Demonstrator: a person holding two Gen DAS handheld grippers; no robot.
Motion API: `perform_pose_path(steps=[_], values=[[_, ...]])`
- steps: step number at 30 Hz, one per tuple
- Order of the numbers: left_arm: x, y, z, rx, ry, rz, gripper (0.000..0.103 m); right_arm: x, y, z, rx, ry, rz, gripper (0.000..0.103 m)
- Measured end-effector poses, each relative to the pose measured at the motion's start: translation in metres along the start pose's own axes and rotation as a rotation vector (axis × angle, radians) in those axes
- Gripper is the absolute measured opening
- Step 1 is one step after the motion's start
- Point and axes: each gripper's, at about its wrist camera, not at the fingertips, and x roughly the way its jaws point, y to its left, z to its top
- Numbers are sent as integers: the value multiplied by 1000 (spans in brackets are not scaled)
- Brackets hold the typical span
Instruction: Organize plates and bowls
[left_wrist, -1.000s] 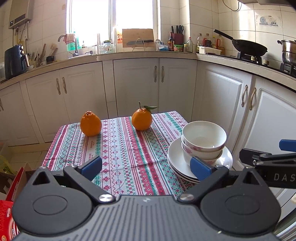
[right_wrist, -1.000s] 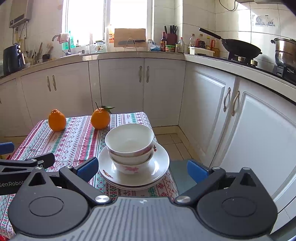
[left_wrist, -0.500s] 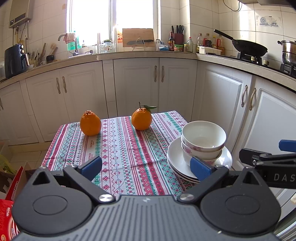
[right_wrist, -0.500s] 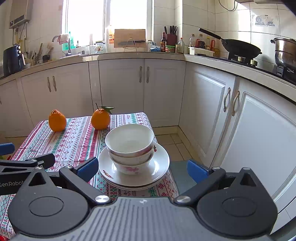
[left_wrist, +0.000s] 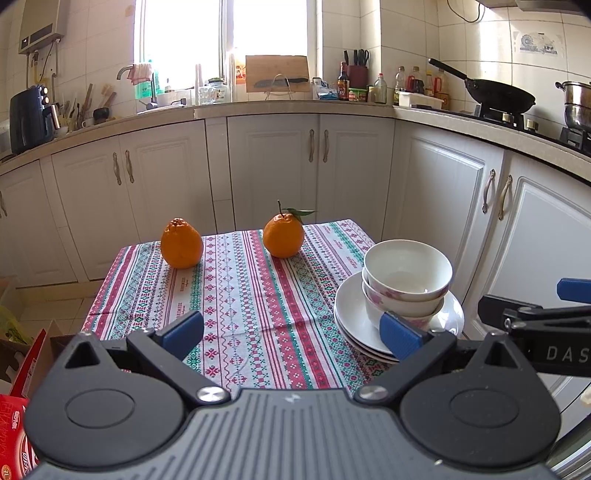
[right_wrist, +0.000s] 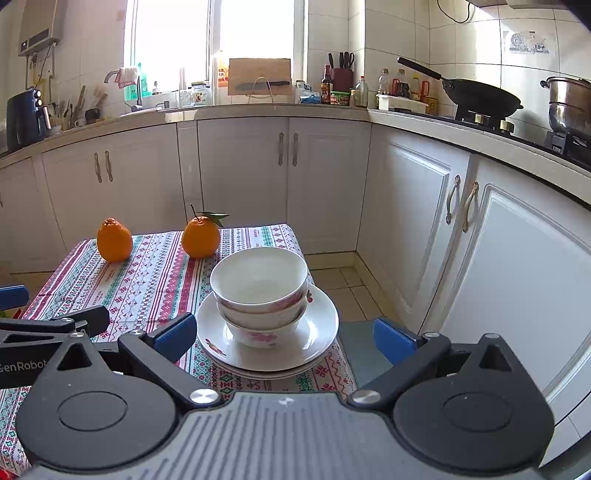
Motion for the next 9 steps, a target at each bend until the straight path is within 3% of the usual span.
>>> perform_pose_path(steps=[9], values=[[0, 0, 0, 0, 0, -1, 101, -1, 0, 0, -4, -3, -2, 103]])
